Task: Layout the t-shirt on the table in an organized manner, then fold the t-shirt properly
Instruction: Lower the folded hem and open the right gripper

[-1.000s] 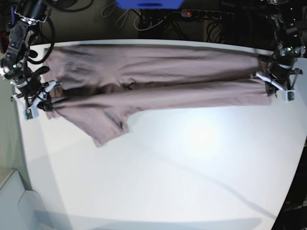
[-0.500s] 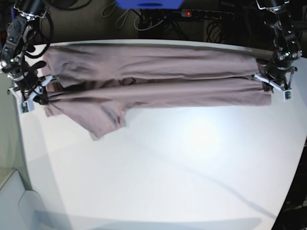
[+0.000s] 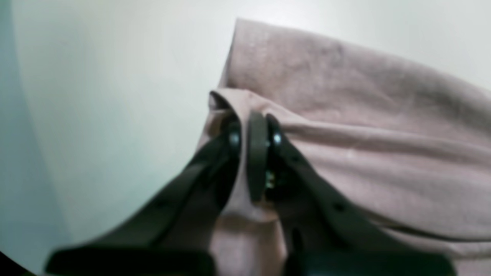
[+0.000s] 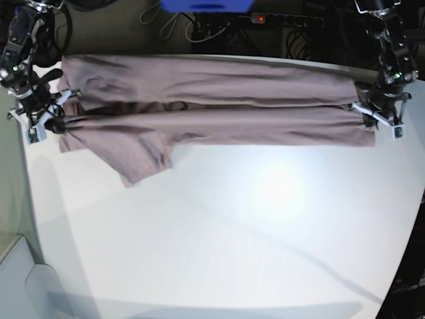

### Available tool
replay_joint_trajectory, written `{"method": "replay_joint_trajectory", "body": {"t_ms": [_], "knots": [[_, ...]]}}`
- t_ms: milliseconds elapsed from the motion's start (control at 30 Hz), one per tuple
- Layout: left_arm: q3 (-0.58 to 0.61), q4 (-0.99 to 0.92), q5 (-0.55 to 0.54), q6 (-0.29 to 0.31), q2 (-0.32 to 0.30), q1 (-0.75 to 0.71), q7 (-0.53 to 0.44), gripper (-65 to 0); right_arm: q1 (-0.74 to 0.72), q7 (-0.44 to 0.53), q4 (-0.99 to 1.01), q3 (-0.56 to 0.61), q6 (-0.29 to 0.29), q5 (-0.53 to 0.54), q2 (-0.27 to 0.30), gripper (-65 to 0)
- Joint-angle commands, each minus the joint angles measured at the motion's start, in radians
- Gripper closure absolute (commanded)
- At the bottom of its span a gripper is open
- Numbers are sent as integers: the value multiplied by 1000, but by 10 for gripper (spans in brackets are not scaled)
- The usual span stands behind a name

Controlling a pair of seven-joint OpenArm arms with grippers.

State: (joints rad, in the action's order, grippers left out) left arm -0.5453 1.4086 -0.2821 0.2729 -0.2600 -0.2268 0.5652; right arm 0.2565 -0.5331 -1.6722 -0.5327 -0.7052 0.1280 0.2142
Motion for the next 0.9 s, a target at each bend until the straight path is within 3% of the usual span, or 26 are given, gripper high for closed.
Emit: {"method": "replay_joint_trajectory", "body": {"t_ms": [0, 300, 867], "knots": [[-6, 10, 11, -10, -17, 4, -6, -2, 0, 20, -39, -8, 7, 8, 11, 0], [-6, 10, 11, -10, -14, 4, -6, -2, 71, 18, -110, -7, 7, 8, 11, 0], [-6, 10, 11, -10, -12, 4, -6, -2, 65, 18, 65, 50, 7, 6, 3, 0]]}}
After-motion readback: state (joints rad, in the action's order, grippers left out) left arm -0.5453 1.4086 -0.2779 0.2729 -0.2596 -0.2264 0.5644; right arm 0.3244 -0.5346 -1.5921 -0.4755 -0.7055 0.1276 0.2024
